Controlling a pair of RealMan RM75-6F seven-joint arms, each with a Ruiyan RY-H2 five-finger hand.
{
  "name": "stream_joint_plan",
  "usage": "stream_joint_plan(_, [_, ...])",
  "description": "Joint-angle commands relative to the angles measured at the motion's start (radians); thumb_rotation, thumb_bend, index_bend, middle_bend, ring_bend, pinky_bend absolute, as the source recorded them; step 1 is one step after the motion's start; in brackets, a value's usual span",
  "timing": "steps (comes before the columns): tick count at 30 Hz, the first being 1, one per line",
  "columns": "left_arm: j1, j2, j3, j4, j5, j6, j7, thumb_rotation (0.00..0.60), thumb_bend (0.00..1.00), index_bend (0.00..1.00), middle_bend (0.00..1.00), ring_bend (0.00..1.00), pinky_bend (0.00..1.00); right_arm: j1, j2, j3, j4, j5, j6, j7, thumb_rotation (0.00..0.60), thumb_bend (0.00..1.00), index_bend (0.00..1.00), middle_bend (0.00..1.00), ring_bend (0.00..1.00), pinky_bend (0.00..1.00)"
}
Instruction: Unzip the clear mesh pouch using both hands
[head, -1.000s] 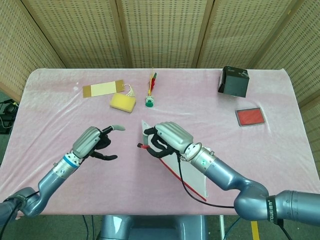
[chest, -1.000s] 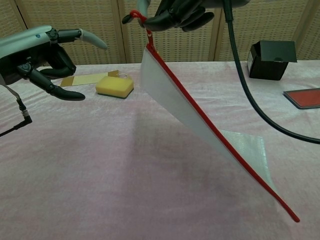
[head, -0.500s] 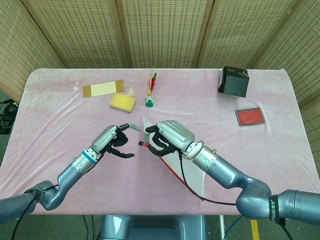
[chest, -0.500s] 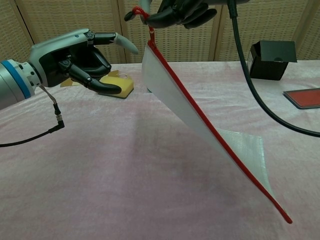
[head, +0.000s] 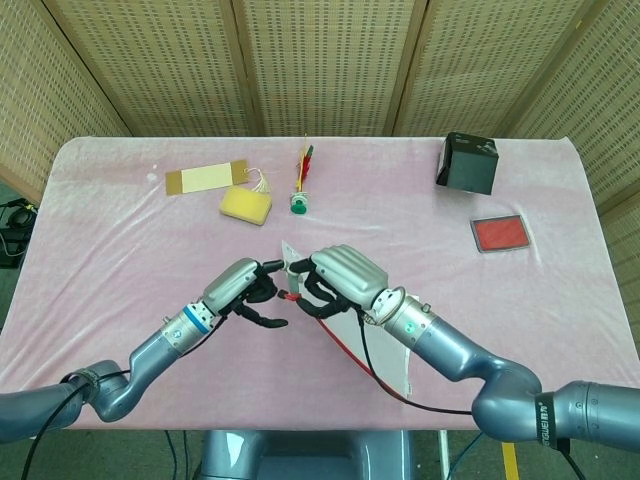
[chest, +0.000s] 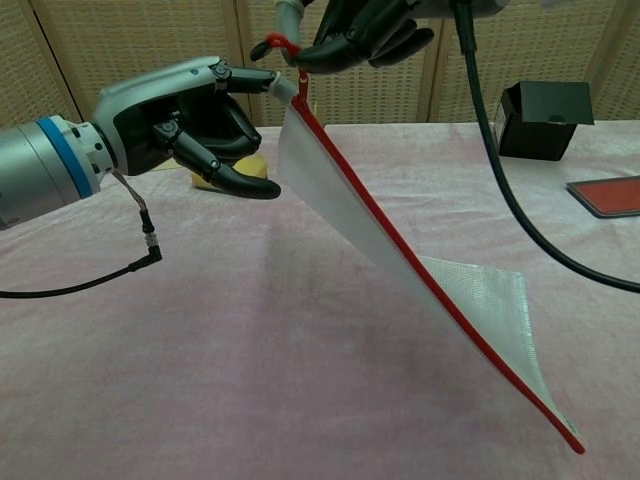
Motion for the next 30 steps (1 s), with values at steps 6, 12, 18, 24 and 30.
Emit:
stream_joint_plan(6, [-0.021, -0.006, 0.002, -0.014, -0.014, -0.020, 0.014, 0.600, 0.09, 0.45, 1.00, 0.90, 1.00, -0.004, 0.004, -0.001, 0.004, -0.001, 0.000, 0.010, 0.600, 0.70, 0.81, 0.97, 0.98, 1.00])
stream_joint_plan(12, [-0.028, -0.010, 0.002, -0.012, -0.033, -0.029, 0.033, 0.600, 0.20, 0.58, 1.00, 0.90, 1.00, -0.008, 0.005, 0.002, 0.011, -0.009, -0.001, 0.023, 0.600, 0.70, 0.81, 0.97, 0.98, 1.00])
stream_joint_plan(18, [-0.029, -0.017, 0.001, -0.013, -0.048, -0.030, 0.046, 0.600, 0.39, 0.68, 1.00, 0.90, 1.00, -0.013, 0.008, 0.002, 0.014, -0.016, -0.001, 0.031, 0.600, 0.70, 0.82, 0.97, 0.98, 1.00])
stream_joint_plan(24, [-0.032, -0.025, -0.009, -0.023, -0.068, -0.032, 0.054, 0.600, 0.58, 0.80, 1.00, 0.90, 1.00, -0.018, 0.010, -0.002, 0.015, -0.026, -0.002, 0.036, 0.600, 0.70, 0.82, 0.97, 0.98, 1.00])
stream_joint_plan(30, [-0.031, -0.034, -0.027, -0.037, -0.098, -0.027, 0.083, 0.600, 0.61, 0.84, 1.00, 0.90, 1.00, -0.028, 0.009, -0.004, 0.011, -0.049, 0.009, 0.041, 0.600, 0.70, 0.82, 0.97, 0.98, 1.00])
